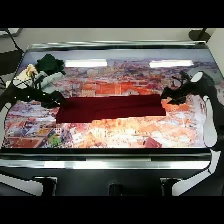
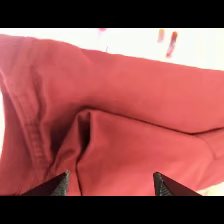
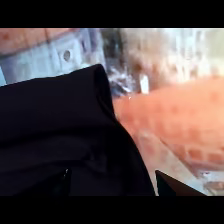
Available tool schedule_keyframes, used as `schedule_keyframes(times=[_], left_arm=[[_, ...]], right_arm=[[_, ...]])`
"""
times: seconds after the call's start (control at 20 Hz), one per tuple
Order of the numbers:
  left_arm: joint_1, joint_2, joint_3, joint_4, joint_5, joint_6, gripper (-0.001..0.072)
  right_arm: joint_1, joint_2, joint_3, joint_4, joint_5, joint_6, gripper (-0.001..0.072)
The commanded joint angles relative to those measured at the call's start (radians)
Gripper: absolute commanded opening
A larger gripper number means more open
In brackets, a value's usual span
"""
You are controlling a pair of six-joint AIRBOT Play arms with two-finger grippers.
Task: Fold the shirts.
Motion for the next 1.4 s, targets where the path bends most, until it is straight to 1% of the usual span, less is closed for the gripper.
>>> schedule_keyframes(times=[0.0,0.1,0.2,0.25,0.4,0.45,0.5,0.55,0.6,0.65,0.75,0.8,0.85,0.9,1.0,1.05,1.15,1.25,1.35], left_arm=[[0.018,0.057,0.034,-0.006,-0.048,0.001,0.0623],[0.010,0.113,0.034,-0.025,-0.048,0.001,0.0623],[-0.011,0.171,0.034,-0.045,-0.048,0.003,0.0622],[-0.024,0.200,0.034,-0.063,-0.048,0.005,0.0623],[-0.079,0.271,0.034,-0.089,-0.045,0.009,0.0623],[-0.098,0.288,0.034,-0.089,-0.045,0.012,0.0622],[-0.116,0.299,0.034,-0.089,-0.045,0.012,0.0622],[-0.136,0.306,0.034,-0.089,-0.045,0.012,0.0621],[-0.153,0.307,0.034,-0.089,-0.045,0.012,0.0615],[-0.171,0.305,0.032,-0.089,-0.044,0.012,0.0607],[-0.209,0.299,0.016,-0.089,-0.007,0.012,0.0604],[-0.234,0.294,-0.002,-0.089,0.037,0.011,0.0559],[-0.263,0.288,-0.023,-0.089,0.088,0.010,0.0283],[-0.299,0.280,-0.045,-0.089,0.144,-0.003,0.0031],[-0.394,0.239,-0.080,-0.105,0.253,-0.080,0.0035],[-0.439,0.205,-0.081,-0.126,0.276,-0.098,0.0035],[-0.522,0.126,-0.080,-0.215,0.349,-0.098,0.0035],[-0.569,0.045,-0.080,-0.372,0.412,-0.097,0.0035],[-0.590,-0.023,-0.080,-0.491,0.420,-0.097,0.0035]], right_arm=[[-0.110,-0.039,0.000,0.197,0.091,-0.022,0.0674],[-0.125,-0.100,0.000,0.274,0.156,-0.022,0.0691],[-0.118,-0.153,0.000,0.325,0.177,-0.022,0.0691],[-0.116,-0.171,0.000,0.339,0.167,-0.020,0.0691],[-0.092,-0.188,0.000,0.348,0.098,0.029,0.0681],[-0.080,-0.188,0.001,0.354,0.076,0.032,0.0636],[-0.067,-0.188,0.001,0.354,0.066,0.032,0.0502],[-0.056,-0.188,0.001,0.352,0.063,0.032,0.0401],[-0.045,-0.188,0.001,0.349,0.061,0.031,0.0183],[-0.042,-0.185,0.001,0.352,0.058,0.031,0.0046],[-0.042,-0.161,0.002,0.393,0.076,-0.027,0.0043],[-0.044,-0.133,0.002,0.395,0.092,-0.046,0.0042],[-0.044,-0.098,0.002,0.394,0.109,-0.058,0.0041],[-0.044,-0.055,0.002,0.394,0.127,-0.069,0.0038],[-0.035,0.041,0.002,0.393,0.162,-0.069,0.0038],[-0.021,0.092,0.002,0.388,0.174,-0.067,0.0037],[0.020,0.194,0.002,0.378,0.195,-0.066,0.0037],[0.067,0.295,0.002,0.359,0.224,-0.047,0.0038],[0.090,0.401,0.002,0.327,0.259,-0.012,0.0038]])
